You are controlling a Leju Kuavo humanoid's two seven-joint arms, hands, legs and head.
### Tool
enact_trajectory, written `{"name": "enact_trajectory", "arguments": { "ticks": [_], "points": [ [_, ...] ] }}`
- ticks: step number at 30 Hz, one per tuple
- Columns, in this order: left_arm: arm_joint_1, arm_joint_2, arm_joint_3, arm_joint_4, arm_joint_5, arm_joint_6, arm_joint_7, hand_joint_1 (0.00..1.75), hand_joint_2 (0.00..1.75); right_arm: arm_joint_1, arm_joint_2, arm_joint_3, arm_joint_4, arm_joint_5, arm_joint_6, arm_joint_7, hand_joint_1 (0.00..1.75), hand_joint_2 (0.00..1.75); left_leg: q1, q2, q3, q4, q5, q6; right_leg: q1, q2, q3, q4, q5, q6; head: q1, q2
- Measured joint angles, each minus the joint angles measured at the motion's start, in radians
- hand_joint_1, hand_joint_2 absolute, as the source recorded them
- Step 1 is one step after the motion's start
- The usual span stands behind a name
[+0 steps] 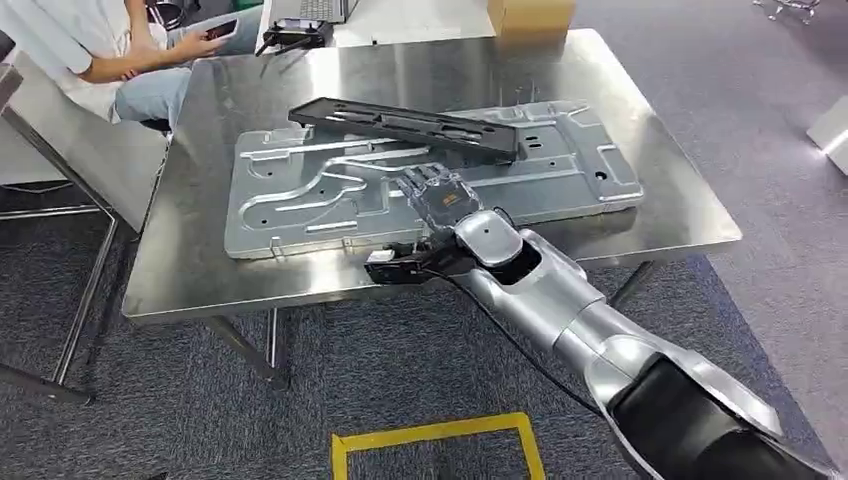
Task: Take the parts from the cabinet and place them on the table.
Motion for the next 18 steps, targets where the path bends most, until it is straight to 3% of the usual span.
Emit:
{"name": "enact_trajectory", "arguments": {
  "ticks": [1, 2, 3, 5, 6, 7, 8, 9, 10, 11, 12, 13, 14, 16, 18],
  "points": [
    [0.000, 0.000, 0.000, 0.000, 0.000, 0.000, 0.000, 0.00, 0.00, -0.002, -0.001, 0.000, 0.000, 0.000, 0.000, 0.000, 0.00, 0.00, 0.002, 0.000, -0.001, -0.006, 0.011, -0.007, 0.002, 0.000, -0.001, -0.005, 0.002, -0.002, 0.005, 0.000],
    [0.004, 0.001, 0.000, 0.000, 0.000, 0.002, 0.001, 0.00, 0.00, -0.001, -0.001, 0.000, 0.000, 0.000, 0.000, 0.000, 0.00, 0.00, -0.003, -0.002, -0.003, -0.017, 0.023, -0.015, -0.003, -0.002, -0.007, -0.016, 0.018, -0.012, 0.003, 0.000],
    [0.004, 0.002, 0.000, 0.000, 0.000, 0.002, 0.001, 0.00, 0.00, -0.001, 0.000, 0.000, 0.000, 0.000, 0.001, 0.000, 0.00, 0.00, 0.002, -0.004, -0.013, -0.008, 0.009, -0.017, -0.013, -0.008, -0.011, -0.031, 0.039, -0.016, 0.005, 0.000],
    [0.004, 0.001, 0.000, 0.000, 0.000, 0.002, 0.001, 0.00, 0.00, -0.001, 0.000, 0.000, 0.000, 0.000, 0.001, 0.000, 0.00, 0.00, 0.002, -0.003, -0.043, 0.071, -0.107, -0.030, -0.015, -0.008, -0.035, -0.041, 0.066, -0.031, -0.004, 0.000],
    [0.003, 0.002, 0.000, 0.000, 0.000, 0.002, 0.001, 0.00, 0.00, -0.001, 0.000, 0.000, 0.000, 0.000, 0.001, 0.000, 0.00, 0.00, 0.003, -0.003, -0.058, 0.144, -0.167, -0.035, -0.015, -0.008, -0.051, -0.040, 0.078, -0.031, -0.006, 0.000],
    [0.003, 0.002, 0.000, 0.000, 0.000, 0.002, 0.001, 0.00, 0.00, 0.000, 0.000, 0.000, 0.000, 0.000, 0.001, 0.000, 0.00, 0.00, 0.005, -0.002, -0.070, 0.217, -0.204, -0.041, -0.015, -0.008, -0.067, -0.039, 0.091, -0.030, -0.008, 0.000],
    [0.003, 0.002, 0.000, 0.000, 0.000, 0.002, 0.001, 0.00, 0.00, 0.002, 0.000, 0.000, 0.000, 0.000, 0.001, 0.000, 0.00, 0.00, 0.007, -0.002, -0.073, 0.271, -0.207, -0.045, -0.016, -0.008, -0.085, -0.037, 0.103, -0.029, -0.009, 0.000],
    [0.003, 0.002, 0.000, 0.000, 0.000, 0.002, 0.001, 0.00, 0.00, 0.004, 0.000, 0.000, 0.000, 0.000, 0.001, 0.000, 0.00, 0.00, 0.010, -0.002, -0.060, 0.286, -0.180, -0.050, -0.017, -0.008, -0.105, -0.033, 0.115, -0.026, -0.009, 0.000],
    [0.003, 0.002, 0.000, 0.000, 0.000, 0.002, 0.001, 0.00, 0.00, 0.005, 0.000, 0.000, 0.000, 0.000, 0.001, 0.000, 0.00, 0.00, 0.012, -0.002, -0.032, 0.266, -0.141, -0.053, -0.018, -0.008, -0.124, -0.027, 0.125, -0.023, -0.009, 0.000],
    [0.002, 0.002, 0.000, 0.000, 0.000, 0.002, 0.001, 0.00, 0.00, 0.005, 0.000, 0.000, 0.000, 0.000, 0.001, 0.000, 0.00, 0.00, 0.014, -0.002, 0.016, 0.215, -0.104, -0.056, -0.021, -0.008, -0.145, -0.019, 0.135, -0.018, -0.009, 0.000],
    [0.000, 0.002, 0.000, 0.000, 0.000, 0.002, 0.001, 0.00, 0.00, 0.005, 0.000, 0.000, 0.000, 0.000, 0.001, 0.000, 0.00, 0.00, 0.017, -0.002, 0.080, 0.136, -0.097, -0.058, -0.023, -0.008, -0.163, -0.009, 0.141, -0.012, -0.010, 0.000],
    [-0.005, 0.002, 0.000, 0.000, 0.000, 0.002, 0.001, 0.00, 0.00, 0.004, 0.000, 0.000, -0.002, 0.000, 0.000, 0.000, 0.00, 0.00, 0.016, -0.002, 0.143, 0.044, -0.153, -0.060, -0.020, -0.007, -0.176, 0.002, 0.147, -0.004, -0.011, 0.000],
    [-0.004, 0.004, 0.000, 0.000, 0.001, 0.003, 0.000, 0.00, 0.00, 0.003, -0.002, 0.000, -0.002, 0.000, 0.000, 0.000, 0.00, 0.00, 0.007, -0.009, 0.168, -0.002, -0.171, -0.040, -0.018, -0.009, -0.182, 0.011, 0.151, 0.001, -0.008, 0.000],
    [-0.004, 0.004, 0.000, 0.000, 0.000, 0.003, -0.004, 0.00, 0.00, 0.002, -0.001, 0.000, -0.003, 0.000, 0.000, 0.000, 0.00, 0.00, 0.002, -0.004, 0.151, 0.007, -0.168, -0.020, -0.017, -0.008, -0.179, -0.001, 0.167, 0.014, -0.010, 0.000],
    [-0.002, 0.003, 0.000, 0.000, 0.002, 0.003, -0.011, 0.00, 0.00, 0.005, -0.001, 0.000, -0.002, 0.000, 0.000, 0.000, 0.00, 0.00, 0.009, 0.000, 0.142, -0.005, -0.147, 0.006, -0.019, -0.008, -0.183, -0.003, 0.176, 0.028, -0.008, 0.000]
  ]
}}
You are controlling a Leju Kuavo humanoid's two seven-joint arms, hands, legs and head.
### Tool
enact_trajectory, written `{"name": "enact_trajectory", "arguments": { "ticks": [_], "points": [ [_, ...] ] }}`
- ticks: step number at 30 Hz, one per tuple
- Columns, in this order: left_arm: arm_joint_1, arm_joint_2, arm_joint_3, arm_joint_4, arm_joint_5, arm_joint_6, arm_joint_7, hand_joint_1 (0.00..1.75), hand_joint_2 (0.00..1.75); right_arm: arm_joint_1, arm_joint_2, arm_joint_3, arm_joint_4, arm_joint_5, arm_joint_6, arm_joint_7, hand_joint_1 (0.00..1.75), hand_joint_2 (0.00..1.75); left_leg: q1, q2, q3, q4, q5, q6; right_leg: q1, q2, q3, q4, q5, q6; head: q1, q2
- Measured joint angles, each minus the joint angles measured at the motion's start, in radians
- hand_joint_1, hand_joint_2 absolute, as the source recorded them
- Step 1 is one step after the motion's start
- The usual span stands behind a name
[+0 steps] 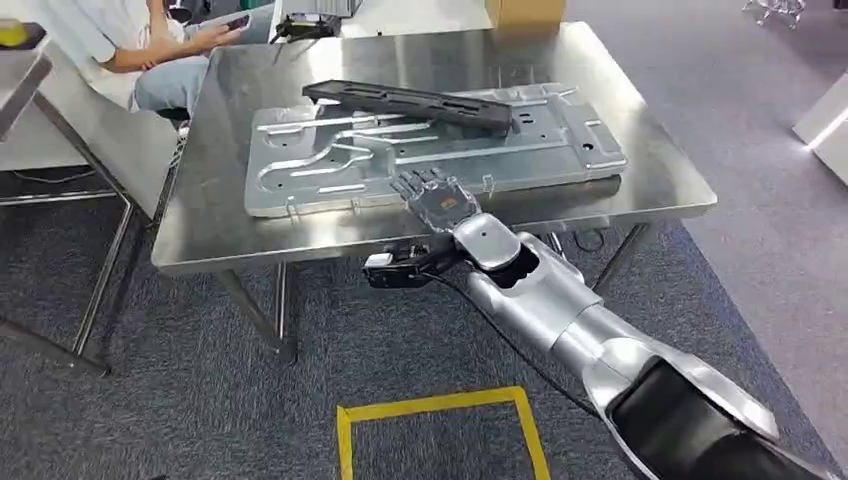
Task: Take the parts from the cabinet and place them on the table.
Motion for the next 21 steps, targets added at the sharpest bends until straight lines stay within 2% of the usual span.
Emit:
{"name": "enact_trajectory", "arguments": {
  "ticks": [1, 2, 3, 4, 5, 6, 7, 9, 10, 11, 14, 15, 16, 17, 18, 19, 20, 21],
  "points": [
    [-0.001, 0.000, 0.000, 0.000, 0.000, 0.000, -0.001, 0.00, 0.00, 0.000, -0.001, 0.000, 0.000, 0.000, 0.000, 0.000, 0.00, 0.00, 0.000, 0.003, -0.001, 0.000, 0.010, 0.008, -0.004, 0.002, -0.014, 0.034, -0.041, 0.003, 0.002, 0.000],
    [-0.002, 0.000, 0.000, 0.000, 0.000, 0.000, -0.002, 0.00, 0.00, 0.000, -0.001, 0.000, 0.000, 0.000, 0.000, 0.000, 0.00, 0.00, 0.000, 0.003, -0.012, 0.000, 0.021, 0.016, -0.003, 0.004, -0.039, 0.100, -0.098, 0.006, 0.005, 0.000],
    [0.000, 0.000, 0.000, 0.000, 0.000, 0.000, -0.002, 0.00, 0.00, 0.001, -0.001, 0.000, 0.000, 0.000, 0.000, 0.000, 0.00, 0.00, -0.001, 0.003, -0.023, 0.001, 0.031, 0.017, -0.004, 0.005, -0.068, 0.182, -0.149, 0.009, 0.005, 0.000],
    [0.001, 0.000, 0.000, 0.000, 0.000, 0.000, -0.002, 0.00, 0.00, 0.004, -0.001, 0.000, 0.000, 0.000, 0.000, 0.000, 0.00, 0.00, -0.002, 0.004, -0.035, 0.002, 0.039, 0.017, -0.005, 0.004, -0.092, 0.261, -0.188, 0.012, 0.005, 0.000],
    [0.002, 0.000, 0.000, 0.000, 0.000, 0.000, -0.002, 0.00, 0.00, 0.008, -0.001, 0.000, 0.001, 0.000, 0.000, 0.000, 0.00, 0.00, -0.003, 0.004, -0.047, 0.003, 0.047, 0.017, -0.006, 0.004, -0.103, 0.318, -0.212, 0.013, 0.005, 0.000],
    [0.003, 0.000, 0.000, 0.000, 0.000, 0.000, -0.002, 0.00, 0.00, 0.013, -0.002, 0.000, 0.001, 0.000, 0.001, 0.000, 0.00, 0.00, -0.003, 0.003, -0.056, 0.004, 0.053, 0.016, -0.006, 0.004, -0.091, 0.319, -0.211, 0.013, 0.006, 0.000],
    [0.004, 0.000, 0.000, 0.000, 0.000, 0.000, -0.002, 0.00, 0.00, 0.015, -0.002, 0.000, 0.001, 0.000, 0.001, 0.000, 0.00, 0.00, -0.003, 0.003, -0.063, 0.004, 0.058, 0.014, -0.006, 0.004, -0.055, 0.280, -0.195, 0.009, 0.005, 0.000],
    [0.004, 0.000, 0.000, 0.000, 0.000, 0.000, -0.003, 0.00, 0.00, 0.013, -0.002, 0.000, 0.000, 0.000, 0.000, 0.000, 0.00, 0.00, -0.005, 0.001, -0.069, 0.005, 0.065, 0.009, -0.003, 0.005, 0.071, 0.100, -0.138, -0.003, 0.005, 0.000],
    [0.004, 0.000, 0.000, 0.000, 0.000, 0.000, -0.004, 0.00, 0.00, 0.010, -0.002, 0.000, 0.000, 0.000, 0.000, 0.000, 0.00, 0.00, -0.004, 0.002, -0.070, 0.006, 0.067, 0.006, 0.003, 0.005, 0.121, 0.023, -0.135, -0.014, 0.006, 0.000],
    [0.003, -0.001, 0.000, 0.000, 0.000, 0.000, -0.005, 0.00, 0.00, 0.009, -0.001, 0.000, -0.001, 0.000, 0.000, 0.000, 0.00, 0.00, -0.011, 0.002, -0.075, 0.009, 0.069, 0.000, 0.008, 0.003, 0.125, 0.009, -0.134, -0.018, 0.002, 0.000],
    [0.005, -0.001, 0.000, 0.000, -0.001, 0.000, -0.005, 0.00, 0.00, 0.009, -0.001, 0.000, -0.001, 0.000, 0.000, 0.000, 0.00, 0.00, -0.005, 0.002, -0.073, -0.001, 0.080, -0.018, 0.013, 0.004, 0.118, 0.008, -0.127, -0.026, 0.006, 0.000],
    [0.003, -0.001, 0.000, 0.000, -0.001, 0.000, -0.005, 0.00, 0.00, 0.009, -0.001, 0.000, -0.001, 0.000, 0.000, 0.000, 0.00, 0.00, -0.010, 0.002, -0.074, -0.002, 0.081, -0.025, 0.002, 0.004, 0.121, -0.008, -0.117, -0.037, 0.006, 0.000],
    [0.004, -0.001, 0.000, 0.000, -0.001, 0.000, -0.005, 0.00, 0.00, 0.008, -0.001, 0.000, -0.001, 0.000, 0.000, 0.000, 0.00, 0.00, -0.007, 0.002, -0.082, 0.004, 0.072, -0.028, -0.002, 0.000, 0.124, -0.017, -0.109, -0.042, 0.004, 0.000],
    [0.004, -0.002, 0.000, 0.000, -0.001, 0.000, -0.005, 0.00, 0.00, 0.006, 0.001, 0.000, -0.001, 0.000, 0.000, 0.000, 0.00, 0.00, -0.005, 0.001, -0.096, 0.042, 0.037, -0.032, -0.001, 0.000, 0.122, -0.019, -0.105, -0.045, 0.003, 0.000],
    [0.003, -0.001, 0.000, 0.000, -0.001, 0.000, -0.005, 0.00, 0.00, 0.007, 0.001, 0.000, -0.001, 0.000, 0.000, 0.000, 0.00, 0.00, -0.004, 0.002, -0.128, 0.118, -0.010, -0.036, -0.001, 0.000, 0.118, -0.018, -0.103, -0.048, -0.001, 0.000],
    [0.003, 0.000, 0.000, 0.000, -0.001, 0.001, -0.005, 0.00, 0.00, 0.009, 0.001, 0.000, -0.001, 0.000, 0.000, 0.000, 0.00, 0.00, -0.004, 0.002, -0.160, 0.193, -0.044, -0.039, 0.000, 0.000, 0.116, -0.017, -0.103, -0.048, 0.000, 0.000],
    [0.006, -0.001, 0.000, 0.000, -0.001, 0.001, -0.005, 0.00, 0.00, 0.013, 0.001, 0.000, -0.001, 0.000, 0.000, 0.000, 0.00, 0.00, -0.004, 0.002, -0.191, 0.266, -0.068, -0.041, 0.002, 0.000, 0.112, -0.015, -0.102, -0.048, 0.000, 0.000],
    [0.008, -0.001, 0.000, 0.000, -0.001, 0.001, -0.005, 0.00, 0.00, 0.016, 0.001, 0.000, -0.001, 0.000, 0.000, 0.000, 0.00, 0.00, -0.004, 0.002, -0.200, 0.290, -0.064, -0.043, 0.002, 0.000, 0.108, -0.012, -0.101, -0.048, 0.000, 0.000]
  ]
}}
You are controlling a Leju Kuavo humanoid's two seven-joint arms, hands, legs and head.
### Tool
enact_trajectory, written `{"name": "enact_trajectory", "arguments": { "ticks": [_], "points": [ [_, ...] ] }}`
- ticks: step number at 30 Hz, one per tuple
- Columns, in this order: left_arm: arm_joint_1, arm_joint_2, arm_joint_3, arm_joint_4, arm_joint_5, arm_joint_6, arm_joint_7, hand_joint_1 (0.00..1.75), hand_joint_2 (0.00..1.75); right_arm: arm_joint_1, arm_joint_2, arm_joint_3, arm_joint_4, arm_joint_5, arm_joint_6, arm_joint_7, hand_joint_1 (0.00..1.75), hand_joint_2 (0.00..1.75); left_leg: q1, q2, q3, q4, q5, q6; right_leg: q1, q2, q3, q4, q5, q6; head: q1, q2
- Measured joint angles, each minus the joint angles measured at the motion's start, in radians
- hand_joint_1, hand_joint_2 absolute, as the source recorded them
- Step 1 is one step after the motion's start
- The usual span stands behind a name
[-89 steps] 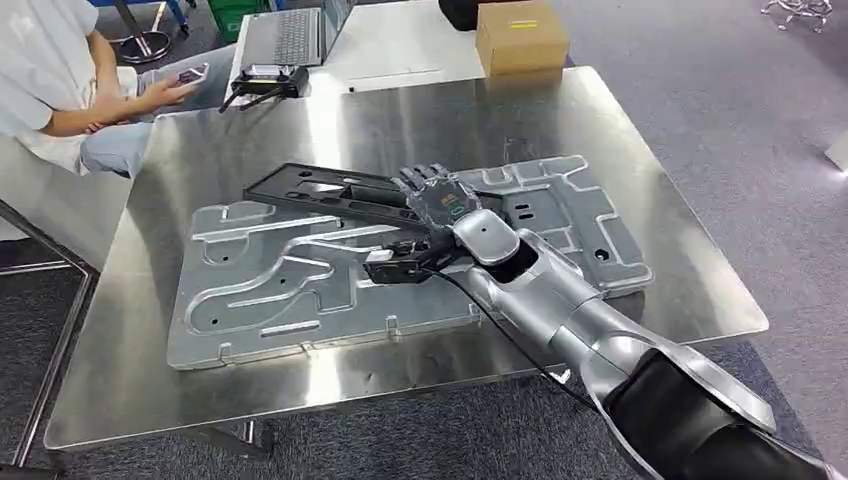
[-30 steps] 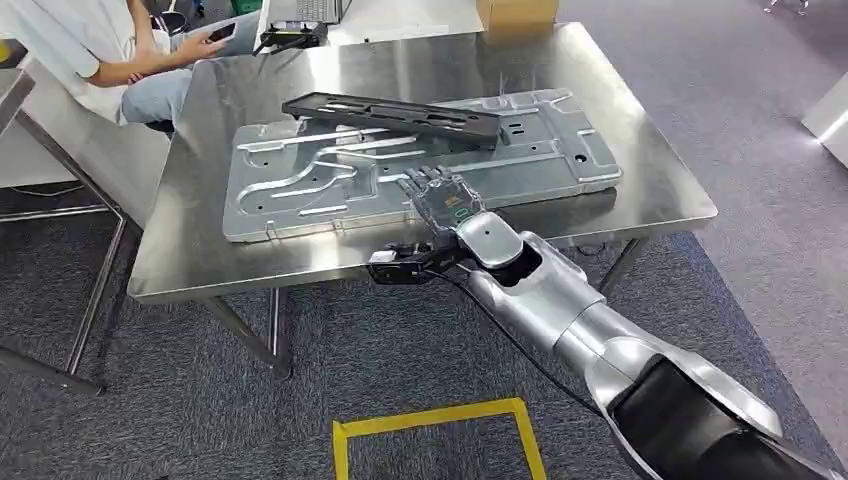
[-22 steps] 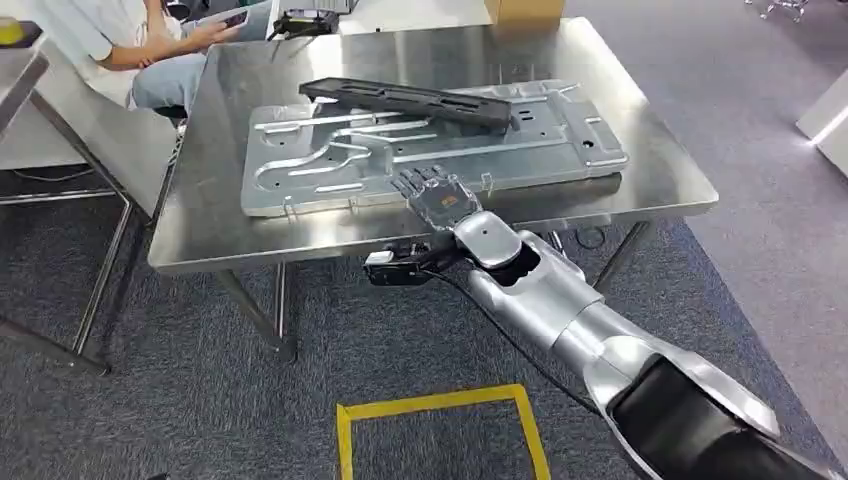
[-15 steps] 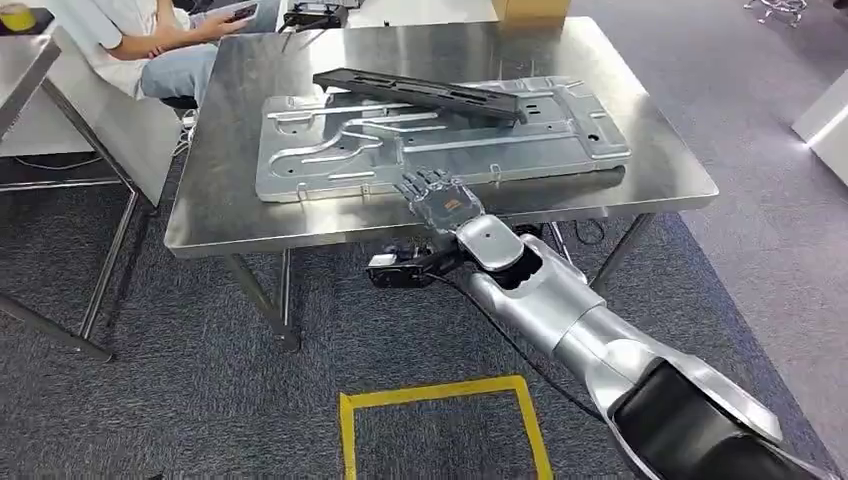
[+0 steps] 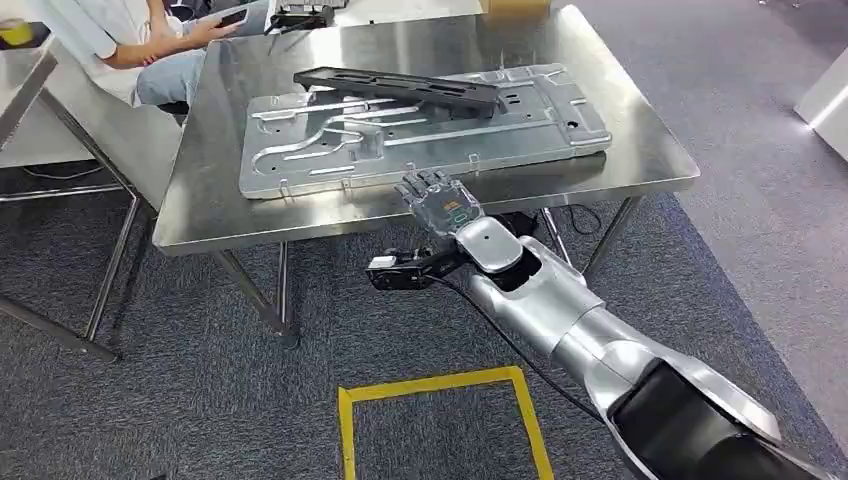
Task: Take the parts from the cabinet and place them on the table.
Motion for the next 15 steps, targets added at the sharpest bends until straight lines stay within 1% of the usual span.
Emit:
{"name": "enact_trajectory", "arguments": {
  "ticks": [1, 2, 3, 4, 5, 6, 8, 9, 10, 11, 13, 14, 15],
  "points": [
    [0.001, 0.000, 0.000, 0.000, 0.000, 0.000, 0.000, 0.00, 0.00, 0.002, 0.000, 0.000, 0.000, 0.000, 0.000, 0.000, 0.00, 0.00, 0.000, 0.000, 0.015, -0.025, 0.023, 0.000, 0.000, 0.000, -0.003, 0.004, 0.000, 0.000, 0.000, 0.000],
    [0.001, 0.000, 0.000, 0.000, 0.000, 0.000, 0.000, 0.00, 0.00, 0.002, 0.000, 0.000, 0.000, 0.000, 0.000, 0.000, 0.00, 0.00, 0.000, 0.000, 0.054, -0.097, 0.065, 0.001, 0.000, 0.001, -0.006, 0.010, 0.000, 0.000, 0.000, 0.000],
    [-0.001, 0.001, 0.000, 0.000, 0.000, 0.000, 0.000, 0.00, 0.00, 0.001, 0.000, 0.000, 0.000, 0.000, 0.000, 0.000, 0.00, 0.00, 0.001, 0.000, 0.102, -0.187, 0.105, 0.002, -0.001, 0.001, -0.007, 0.015, -0.002, 0.002, 0.000, 0.000],
    [-0.002, 0.002, 0.000, 0.000, 0.000, 0.000, 0.000, 0.00, 0.00, -0.001, 0.000, 0.000, 0.000, 0.000, 0.000, 0.000, 0.00, 0.00, 0.001, 0.001, 0.135, -0.260, 0.115, 0.005, -0.001, 0.001, -0.010, 0.022, -0.005, 0.007, 0.000, 0.000],
    [-0.003, 0.002, 0.000, 0.000, 0.000, 0.000, 0.000, 0.00, 0.00, -0.003, 0.000, 0.000, 0.000, 0.000, 0.000, 0.000, 0.00, 0.00, -0.008, -0.001, 0.149, -0.274, 0.105, 0.010, 0.008, 0.002, -0.018, 0.029, -0.006, 0.011, -0.002, 0.000],
    [-0.003, 0.002, 0.000, 0.000, 0.000, 0.000, 0.000, 0.00, 0.00, -0.003, 0.000, 0.000, 0.000, 0.000, 0.000, 0.000, 0.00, 0.00, -0.006, -0.003, 0.142, -0.271, 0.110, 0.021, 0.007, 0.002, -0.022, 0.029, -0.002, 0.016, 0.000, 0.000],
    [-0.001, 0.002, 0.000, 0.000, 0.000, 0.000, 0.000, 0.00, 0.00, -0.001, 0.000, 0.000, 0.000, 0.000, 0.000, 0.000, 0.00, 0.00, -0.007, -0.003, 0.137, -0.270, 0.113, 0.029, 0.006, 0.002, -0.023, 0.025, 0.004, 0.025, -0.001, 0.000],
    [-0.001, 0.001, 0.000, 0.000, 0.000, 0.000, 0.000, 0.00, 0.00, -0.001, 0.000, 0.000, 0.000, 0.000, 0.000, 0.000, 0.00, 0.00, -0.002, -0.003, 0.137, -0.277, 0.120, 0.039, 0.010, 0.002, -0.024, 0.027, 0.003, 0.028, -0.001, 0.000],
    [-0.003, 0.001, 0.000, 0.000, 0.000, 0.000, 0.000, 0.00, 0.00, -0.002, 0.000, 0.000, 0.000, 0.000, 0.000, 0.000, 0.00, 0.00, 0.000, -0.001, 0.137, -0.281, 0.125, 0.047, 0.005, 0.004, -0.032, 0.040, -0.011, 0.035, -0.001, 0.000],
    [-0.003, 0.001, 0.000, 0.000, 0.000, 0.000, 0.000, 0.00, 0.00, -0.003, 0.000, 0.000, 0.000, 0.000, 0.000, 0.000, 0.00, 0.00, 0.000, -0.001, 0.136, -0.282, 0.128, 0.052, 0.005, 0.005, -0.052, 0.084, -0.047, 0.041, 0.005, 0.000],
    [-0.003, 0.001, 0.000, 0.000, 0.000, 0.000, 0.000, 0.00, 0.00, -0.001, 0.000, 0.000, 0.000, 0.000, 0.000, 0.000, 0.00, 0.00, -0.001, -0.001, 0.129, -0.281, 0.131, 0.057, 0.001, 0.005, -0.120, 0.243, -0.126, 0.048, 0.006, 0.000],
    [-0.002, 0.001, 0.000, 0.000, 0.000, 0.000, 0.000, 0.00, 0.00, 0.002, 0.000, 0.000, 0.000, 0.000, 0.000, 0.000, 0.00, 0.00, -0.002, -0.001, 0.125, -0.280, 0.132, 0.058, 0.000, 0.005, -0.148, 0.306, -0.148, 0.050, 0.006, 0.000],
    [-0.002, 0.001, 0.000, 0.000, 0.000, 0.000, 0.000, 0.00, 0.00, 0.005, 0.000, 0.000, 0.000, 0.000, 0.000, 0.000, 0.00, 0.00, -0.002, -0.002, 0.123, -0.278, 0.132, 0.058, -0.001, 0.005, -0.160, 0.334, -0.149, 0.051, 0.006, 0.000]
  ]
}}
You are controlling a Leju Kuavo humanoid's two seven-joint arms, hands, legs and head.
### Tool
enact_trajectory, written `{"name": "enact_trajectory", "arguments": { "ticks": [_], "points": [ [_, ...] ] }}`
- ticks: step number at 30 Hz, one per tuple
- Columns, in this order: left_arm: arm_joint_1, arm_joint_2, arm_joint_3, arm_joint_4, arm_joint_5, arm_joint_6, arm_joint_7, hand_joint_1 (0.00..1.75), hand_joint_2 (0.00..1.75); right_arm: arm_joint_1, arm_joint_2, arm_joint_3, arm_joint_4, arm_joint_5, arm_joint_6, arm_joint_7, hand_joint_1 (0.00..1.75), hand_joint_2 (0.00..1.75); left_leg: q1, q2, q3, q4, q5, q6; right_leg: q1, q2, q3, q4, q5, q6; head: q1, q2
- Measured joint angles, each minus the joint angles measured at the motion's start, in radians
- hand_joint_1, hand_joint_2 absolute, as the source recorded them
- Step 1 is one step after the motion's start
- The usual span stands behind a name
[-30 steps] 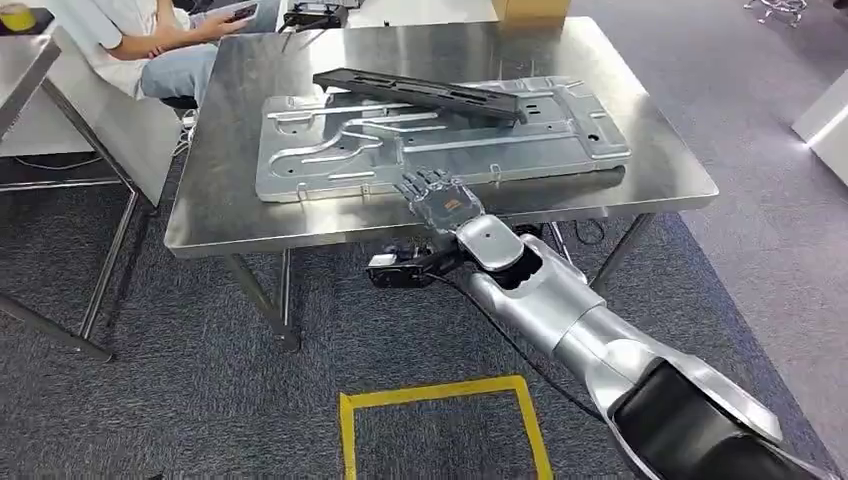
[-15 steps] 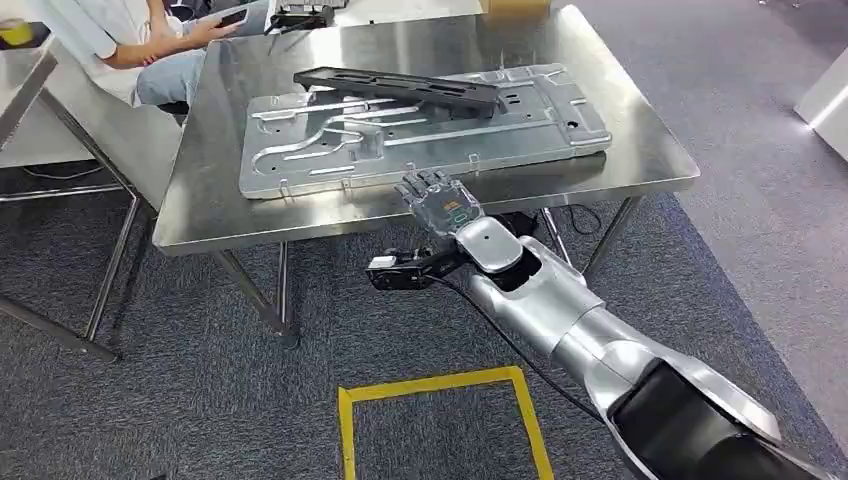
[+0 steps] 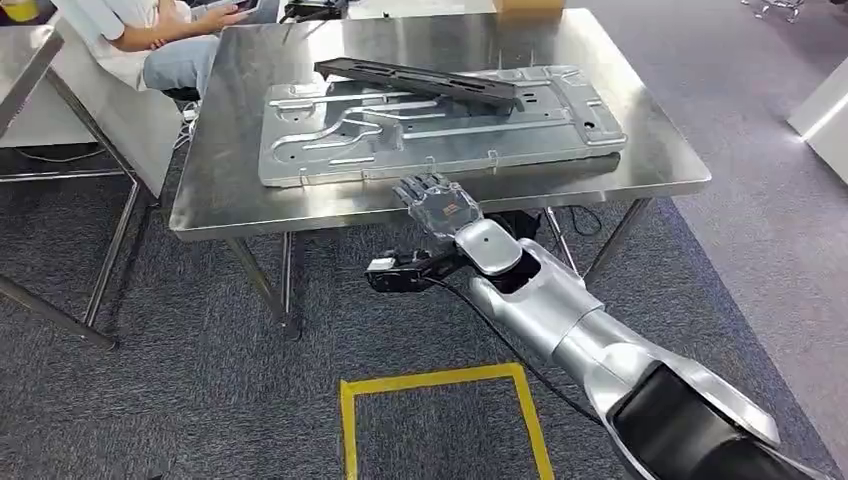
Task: Take the parts from the cabinet and place them on the table.
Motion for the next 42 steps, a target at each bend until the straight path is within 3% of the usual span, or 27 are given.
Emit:
{"name": "enact_trajectory", "arguments": {
  "ticks": [1, 4, 5, 8, 9, 10, 11, 14, 15, 17, 19, 20, 21, 23, 25, 26, 28, 29, 30, 32, 34, 35, 36, 39, 40, 41, 42],
  "points": [
    [0.001, 0.000, 0.000, 0.000, 0.000, 0.000, 0.000, 0.00, 0.00, 0.002, 0.000, 0.000, 0.000, 0.000, 0.000, 0.000, 0.00, 0.00, 0.000, 0.000, -0.001, 0.001, 0.001, 0.000, 0.000, 0.000, 0.011, -0.018, 0.019, -0.001, 0.000, 0.000],
    [0.000, 0.000, 0.000, 0.000, 0.001, 0.000, 0.001, 0.00, 0.00, -0.003, 0.000, 0.000, 0.000, 0.000, 0.000, 0.000, 0.00, 0.00, 0.000, -0.002, 0.000, 0.006, 0.003, -0.002, 0.003, 0.002, 0.142, -0.263, 0.135, -0.019, 0.000, 0.000],
    [0.000, -0.001, 0.000, 0.000, 0.001, 0.000, 0.002, 0.00, 0.00, -0.005, 0.000, 0.000, 0.000, 0.000, 0.000, 0.000, 0.00, 0.00, -0.002, -0.002, -0.006, 0.006, 0.006, -0.008, 0.006, 0.005, 0.161, -0.293, 0.120, -0.026, -0.001, 0.000],
    [0.001, -0.001, 0.000, 0.000, 0.001, 0.001, 0.005, 0.00, 0.00, -0.004, 0.000, 0.000, 0.000, 0.000, 0.000, 0.000, 0.00, 0.00, 0.000, -0.002, -0.015, 0.003, 0.017, -0.026, 0.012, 0.005, 0.152, -0.303, 0.133, -0.032, 0.001, 0.000],
    [0.001, -0.001, 0.000, 0.000, 0.001, 0.002, 0.007, 0.00, 0.00, -0.004, 0.000, 0.000, 0.000, 0.000, 0.000, 0.000, 0.00, 0.00, -0.004, -0.003, -0.014, 0.000, 0.021, -0.034, 0.008, 0.005, 0.152, -0.313, 0.141, -0.040, 0.000, 0.000],
    [0.001, -0.001, 0.000, 0.000, 0.002, 0.002, 0.007, 0.00, 0.00, -0.005, 0.000, 0.000, 0.000, 0.000, 0.000, 0.000, 0.00, 0.00, -0.001, -0.002, -0.018, 0.005, 0.008, -0.037, 0.000, 0.002, 0.153, -0.325, 0.151, -0.046, 0.000, 0.000],
    [0.000, -0.001, 0.000, 0.000, 0.002, 0.002, 0.008, 0.00, 0.00, -0.007, 0.002, 0.000, 0.000, 0.000, 0.000, 0.000, 0.00, 0.00, 0.000, -0.001, -0.032, 0.034, -0.029, -0.042, 0.000, 0.001, 0.150, -0.329, 0.158, -0.051, -0.002, 0.000],
    [0.000, 0.000, 0.000, 0.000, 0.002, 0.003, 0.008, 0.00, 0.00, -0.003, 0.003, 0.000, 0.000, 0.000, 0.002, 0.000, 0.00, 0.00, 0.002, -0.001, -0.106, 0.244, -0.156, -0.053, 0.001, -0.001, 0.126, -0.327, 0.174, -0.057, -0.007, 0.000],
    [0.000, -0.001, 0.000, 0.000, 0.002, 0.003, 0.008, 0.00, 0.00, -0.001, 0.003, 0.000, 0.000, 0.000, 0.002, 0.000, 0.00, 0.00, 0.002, -0.001, -0.117, 0.291, -0.172, -0.055, 0.001, -0.001, 0.115, -0.324, 0.181, -0.056, -0.007, 0.000],
    [0.000, -0.001, 0.000, 0.000, 0.002, 0.003, 0.009, 0.00, 0.00, 0.001, 0.003, 0.000, 0.000, 0.000, 0.003, 0.000, 0.00, 0.00, 0.005, -0.001, -0.064, 0.228, -0.137, -0.057, 0.000, 0.000, 0.091, -0.314, 0.192, -0.053, -0.008, 0.000],
    [-0.002, 0.000, 0.000, 0.000, 0.002, 0.003, 0.009, 0.00, 0.00, 0.000, 0.004, 0.000, 0.000, 0.000, 0.005, 0.000, 0.00, 0.00, 0.007, -0.001, 0.050, 0.056, -0.079, -0.058, -0.002, 0.000, 0.072, -0.302, 0.201, -0.044, -0.008, 0.000],
    [-0.007, 0.000, 0.000, 0.000, 0.003, 0.003, 0.009, 0.00, 0.00, -0.001, 0.006, 0.000, -0.001, 0.000, 0.005, 0.002, 0.00, 0.00, 0.005, -0.001, 0.069, 0.004, -0.102, -0.053, -0.001, 0.001, 0.065, -0.297, 0.207, -0.036, -0.010, 0.000],
    [-0.006, 0.000, 0.001, 0.000, 0.002, 0.002, 0.008, 0.00, 0.00, -0.001, 0.005, 0.000, -0.002, 0.000, 0.005, 0.004, 0.00, 0.00, -0.002, -0.007, 0.064, 0.004, -0.078, -0.044, 0.003, 0.001, 0.064, -0.295, 0.212, -0.030, -0.004, 0.000],
    [-0.005, 0.000, 0.000, 0.000, 0.002, 0.002, 0.008, 0.00, 0.00, -0.003, 0.006, 0.000, -0.003, 0.000, 0.005, 0.004, 0.00, 0.00, -0.005, -0.007, 0.058, 0.010, -0.069, -0.032, 0.002, 0.000, 0.066, -0.304, 0.227, -0.021, -0.003, 0.000],
    [-0.005, -0.002, 0.000, 0.000, 0.002, 0.002, 0.008, 0.00, 0.00, -0.003, 0.004, 0.000, -0.002, 0.000, 0.005, 0.005, 0.00, 0.00, 0.004, -0.003, 0.049, 0.001, -0.045, -0.018, 0.004, 0.004, 0.058, -0.306, 0.234, -0.011, -0.003, 0.000],
    [-0.007, -0.002, 0.001, 0.000, 0.002, 0.002, 0.008, 0.00, 0.00, -0.004, 0.004, 0.000, -0.002, 0.000, 0.005, 0.005, 0.00, 0.00, 0.004, -0.002, 0.040, 0.000, -0.032, -0.012, 0.000, 0.004, 0.044, -0.282, 0.187, -0.005, -0.003, 0.000],
    [-0.006, -0.002, 0.001, 0.000, 0.002, 0.002, 0.008, 0.00, 0.00, -0.005, 0.004, 0.000, -0.002, 0.000, 0.006, 0.005, 0.00, 0.00, 0.004, 0.001, 0.015, 0.000, -0.011, 0.000, -0.002, 0.004, 0.006, -0.151, 0.063, 0.002, 0.006, 0.000],
    [-0.006, -0.002, 0.001, 0.000, 0.002, 0.002, 0.008, 0.00, 0.00, -0.004, 0.004, 0.000, -0.002, 0.000, 0.006, 0.005, 0.00, 0.00, 0.004, 0.002, 0.000, 0.000, 0.000, 0.000, -0.003, 0.004, -0.012, -0.068, 0.016, 0.005, 0.006, 0.000],
    [-0.006, -0.002, 0.001, 0.000, 0.002, 0.001, 0.008, 0.00, 0.00, -0.001, 0.004, 0.000, -0.002, 0.000, 0.006, 0.005, 0.00, 0.00, 0.004, 0.002, -0.013, 0.001, 0.009, -0.001, -0.003, 0.004, -0.018, -0.013, -0.001, 0.006, 0.006, 0.000],
    [-0.005, -0.002, 0.001, 0.000, 0.002, 0.001, 0.008, 0.00, 0.00, 0.003, 0.004, 0.000, -0.002, 0.000, 0.006, 0.005, 0.00, 0.00, 0.004, 0.002, -0.040, 0.002, 0.028, -0.005, -0.003, 0.004, 0.024, -0.019, 0.034, 0.004, 0.006, 0.000],
    [-0.005, -0.002, 0.001, 0.000, 0.002, 0.001, 0.008, 0.00, 0.00, 0.001, 0.004, 0.000, -0.002, 0.000, 0.006, 0.005, 0.00, 0.00, 0.004, 0.001, -0.061, 0.003, 0.045, -0.011, -0.002, 0.004, 0.137, -0.160, 0.086, -0.005, 0.006, 0.000],
    [-0.006, -0.002, 0.001, 0.000, 0.002, 0.000, 0.008, 0.00, 0.00, -0.002, 0.004, 0.000, -0.003, 0.000, 0.005, 0.005, 0.00, 0.00, 0.004, 0.001, -0.065, 0.004, 0.053, -0.015, 0.000, 0.005, 0.207, -0.251, 0.074, -0.013, 0.006, 0.000],
    [-0.006, -0.003, 0.001, 0.000, 0.002, -0.002, 0.006, 0.00, 0.00, -0.005, 0.006, 0.000, -0.004, 0.000, 0.005, 0.005, 0.00, 0.00, -0.001, 0.000, -0.072, 0.005, 0.060, -0.023, 0.007, 0.005, 0.246, -0.328, 0.045, -0.017, 0.006, 0.000],
    [-0.004, -0.002, 0.001, 0.000, 0.002, -0.008, -0.001, 0.00, 0.00, -0.007, 0.005, 0.000, -0.005, 0.000, 0.005, 0.005, 0.00, 0.00, 0.004, 0.001, -0.067, -0.014, 0.090, -0.042, 0.011, 0.005, 0.232, -0.323, 0.068, -0.023, 0.006, 0.000],
    [0.002, 0.000, 0.001, 0.000, 0.002, -0.010, -0.001, 0.00, 0.00, -0.004, 0.005, 0.000, -0.005, 0.000, 0.006, 0.005, 0.00, 0.00, 0.001, -0.002, -0.071, -0.025, 0.106, -0.053, 0.006, 0.004, 0.220, -0.336, 0.087, -0.034, 0.006, 0.000],
    [0.001, -0.002, 0.001, 0.000, 0.002, -0.010, -0.001, 0.00, 0.00, -0.004, 0.005, 0.000, -0.005, 0.000, 0.006, 0.005, 0.00, 0.00, 0.007, -0.003, -0.082, -0.014, 0.081, -0.055, 0.000, -0.002, 0.215, -0.345, 0.104, -0.039, 0.005, 0.000],
    [0.001, -0.003, 0.001, 0.000, 0.002, -0.011, 0.000, 0.00, 0.00, -0.004, 0.006, 0.000, -0.005, 0.000, 0.007, 0.005, 0.00, 0.00, 0.006, 0.000, -0.099, 0.019, 0.023, -0.058, 0.001, 0.000, 0.202, -0.351, 0.118, -0.046, 0.000, 0.000]
  ]
}}
